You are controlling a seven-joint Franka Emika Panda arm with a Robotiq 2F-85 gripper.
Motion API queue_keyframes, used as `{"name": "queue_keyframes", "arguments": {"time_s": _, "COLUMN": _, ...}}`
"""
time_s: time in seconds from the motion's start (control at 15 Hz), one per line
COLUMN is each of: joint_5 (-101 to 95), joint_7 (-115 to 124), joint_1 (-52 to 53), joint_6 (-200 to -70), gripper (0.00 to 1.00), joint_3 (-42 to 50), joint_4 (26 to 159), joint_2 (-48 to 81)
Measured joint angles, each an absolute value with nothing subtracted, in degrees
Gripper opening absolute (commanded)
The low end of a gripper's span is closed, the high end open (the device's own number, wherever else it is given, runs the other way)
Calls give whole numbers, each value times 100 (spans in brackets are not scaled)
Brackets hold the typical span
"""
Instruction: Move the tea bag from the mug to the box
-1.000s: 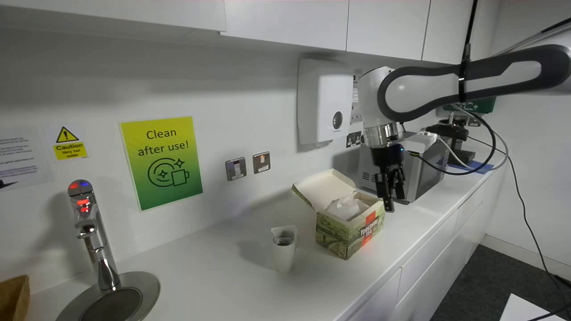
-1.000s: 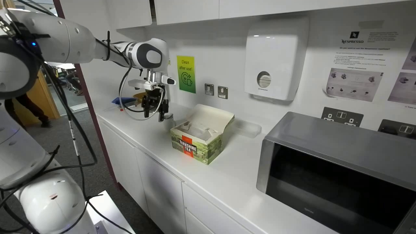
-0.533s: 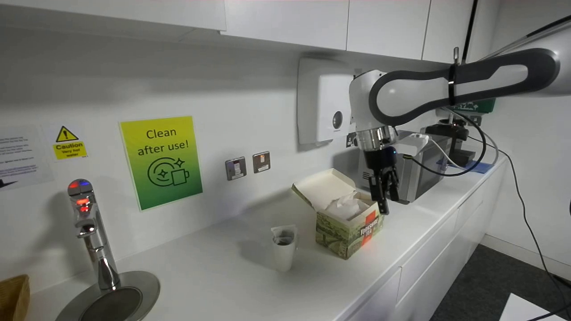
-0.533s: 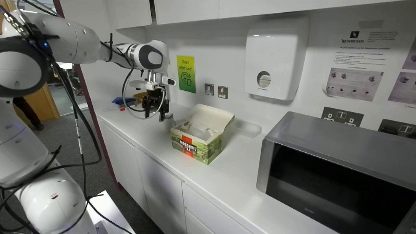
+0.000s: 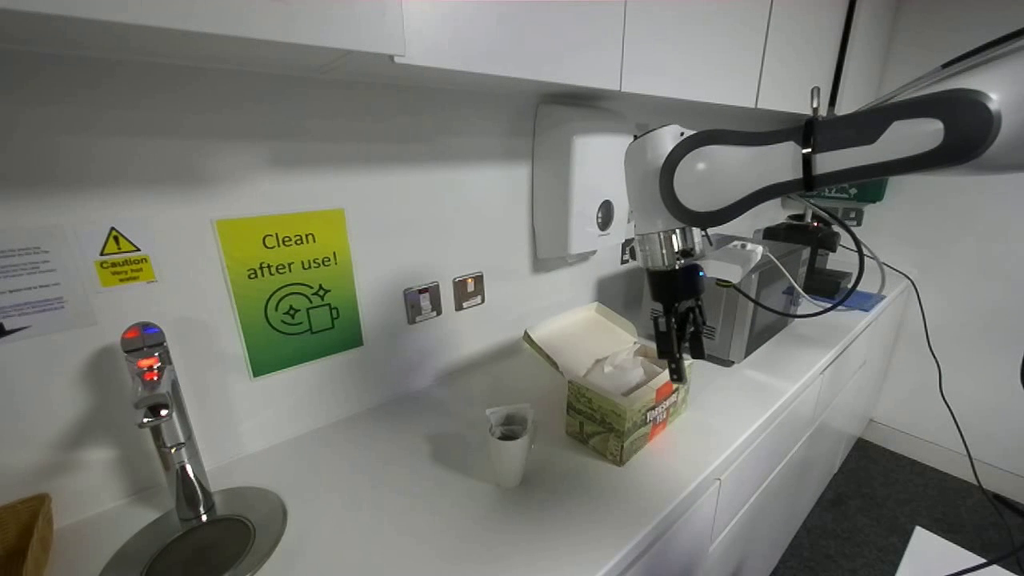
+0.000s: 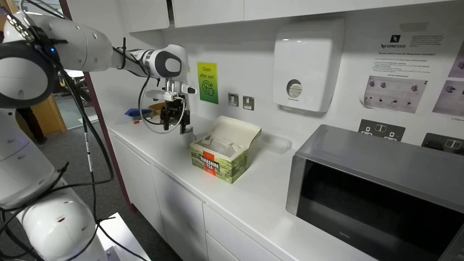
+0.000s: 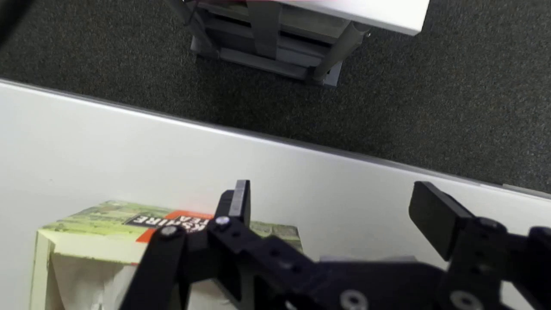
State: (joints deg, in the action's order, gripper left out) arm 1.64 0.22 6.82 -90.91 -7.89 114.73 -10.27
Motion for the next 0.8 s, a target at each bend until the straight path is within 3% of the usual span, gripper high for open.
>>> {"name": "queue_keyframes", "arguments": {"time_s": 0.4, "joint_5": 95, "joint_7": -26, "joint_1": 798, "joint_6": -10320, "gripper": 100, "joint_3": -923, "joint_4": 11375, "joint_2": -701}}
{"name": "queue_keyframes", "arguments": {"time_s": 0.8, "joint_5": 227, "joint_7": -666, "joint_1": 1061, "joint_6": -10830, "gripper": 100, "joint_3": -1102, "joint_4": 10779, "joint_2": 451}}
